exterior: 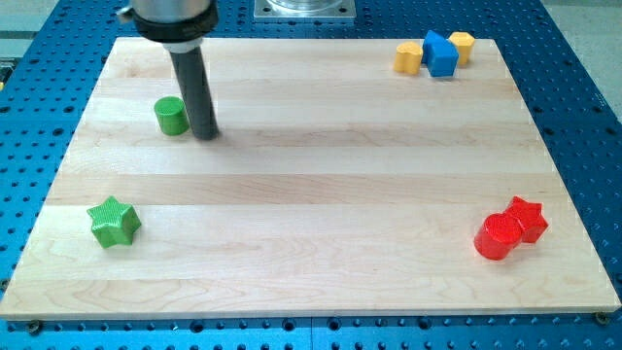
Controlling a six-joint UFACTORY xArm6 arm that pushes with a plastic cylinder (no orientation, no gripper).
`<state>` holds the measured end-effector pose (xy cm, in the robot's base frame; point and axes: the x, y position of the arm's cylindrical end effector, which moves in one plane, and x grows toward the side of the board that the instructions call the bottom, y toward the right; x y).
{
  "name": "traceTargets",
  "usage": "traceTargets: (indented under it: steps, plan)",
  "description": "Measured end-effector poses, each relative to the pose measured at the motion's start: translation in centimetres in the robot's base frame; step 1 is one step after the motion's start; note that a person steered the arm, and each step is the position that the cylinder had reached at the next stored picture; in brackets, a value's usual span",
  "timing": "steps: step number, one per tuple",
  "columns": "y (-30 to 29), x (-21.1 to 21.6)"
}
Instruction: Move the green circle to the left of the heart
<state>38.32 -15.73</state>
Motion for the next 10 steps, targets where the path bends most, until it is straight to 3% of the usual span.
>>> traceTargets:
  steps: [1, 2, 3, 4, 5, 6, 7, 8, 9, 10]
  plan:
    - [-5.8, 2.0]
    - [-7.5, -1.5]
    - [4.2, -5.4]
    - [9.9, -5.7]
    - [2.7, -1.1]
    - [-2.2, -5.3]
    - [5.9, -10.0]
    - [14.8, -9.9]
    - [7.2, -11.8]
    - [12.2, -14.0]
